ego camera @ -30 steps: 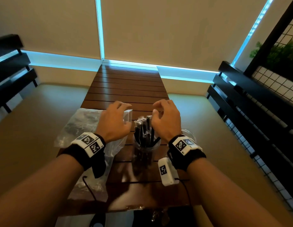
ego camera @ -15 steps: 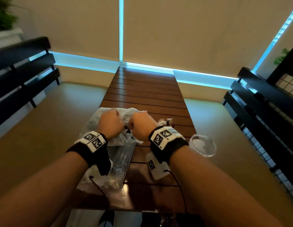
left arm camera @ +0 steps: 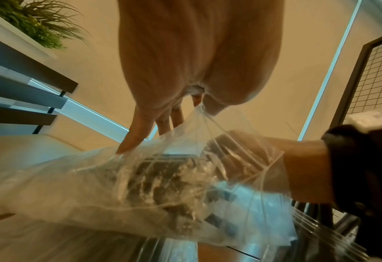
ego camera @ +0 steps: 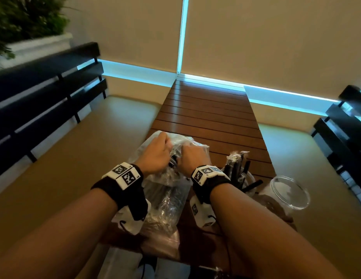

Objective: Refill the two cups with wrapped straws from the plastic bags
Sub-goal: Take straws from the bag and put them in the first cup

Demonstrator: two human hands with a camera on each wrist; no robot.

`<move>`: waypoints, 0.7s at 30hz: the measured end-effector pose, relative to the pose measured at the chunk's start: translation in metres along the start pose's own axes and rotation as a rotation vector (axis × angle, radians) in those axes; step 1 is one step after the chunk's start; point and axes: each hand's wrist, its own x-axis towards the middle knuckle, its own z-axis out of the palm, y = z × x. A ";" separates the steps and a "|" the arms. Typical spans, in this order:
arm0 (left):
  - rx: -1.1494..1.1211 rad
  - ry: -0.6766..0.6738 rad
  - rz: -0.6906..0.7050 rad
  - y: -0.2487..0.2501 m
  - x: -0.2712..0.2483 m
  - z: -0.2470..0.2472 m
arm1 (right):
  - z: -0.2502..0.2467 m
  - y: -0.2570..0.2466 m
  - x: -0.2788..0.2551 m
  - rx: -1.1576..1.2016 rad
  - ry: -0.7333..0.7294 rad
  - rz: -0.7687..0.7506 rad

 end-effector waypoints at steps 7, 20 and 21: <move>0.074 -0.029 0.015 -0.002 -0.005 -0.001 | 0.006 0.002 0.001 -0.001 -0.209 0.033; -0.020 -0.047 0.004 -0.023 0.002 -0.005 | 0.010 -0.003 0.006 0.207 -0.085 0.144; 0.048 -0.052 0.019 -0.027 0.004 -0.004 | 0.013 -0.002 0.007 0.229 -0.121 0.186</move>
